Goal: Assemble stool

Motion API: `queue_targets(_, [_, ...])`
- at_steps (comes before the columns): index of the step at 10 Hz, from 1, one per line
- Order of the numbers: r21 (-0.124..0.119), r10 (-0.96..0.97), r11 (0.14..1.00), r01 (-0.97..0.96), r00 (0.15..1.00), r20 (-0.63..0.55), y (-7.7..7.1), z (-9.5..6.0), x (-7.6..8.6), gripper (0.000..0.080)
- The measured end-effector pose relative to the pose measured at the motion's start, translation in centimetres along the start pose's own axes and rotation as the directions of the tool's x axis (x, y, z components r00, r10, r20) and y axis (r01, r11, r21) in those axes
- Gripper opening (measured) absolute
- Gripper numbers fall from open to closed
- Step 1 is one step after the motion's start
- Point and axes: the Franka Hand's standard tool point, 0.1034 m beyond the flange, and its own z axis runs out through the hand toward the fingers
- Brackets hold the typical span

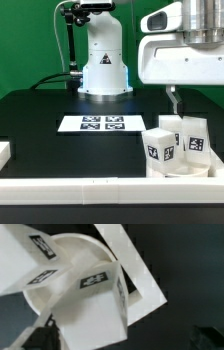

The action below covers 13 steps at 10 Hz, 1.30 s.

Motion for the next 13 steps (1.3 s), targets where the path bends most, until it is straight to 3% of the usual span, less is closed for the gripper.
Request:
queue_targets(6, [-0.039,-0.498,0.867,0.497,0.867,-0.006,0.33,0.11,0.23,0.0649])
queue_targets(7, [-0.051,-0.59,0.806,0.589,0.807,0.001,0.48,0.11,0.3,0.0649])
queue_targets(10, [-0.05,-0.814,0.579,0.814,0.58,0.024,0.34,0.26,0.0,0.0649])
queue_targets(13, [-0.032,-0.945,0.324,0.946,0.325,0.042,0.34,0.61,-0.25,0.0649])
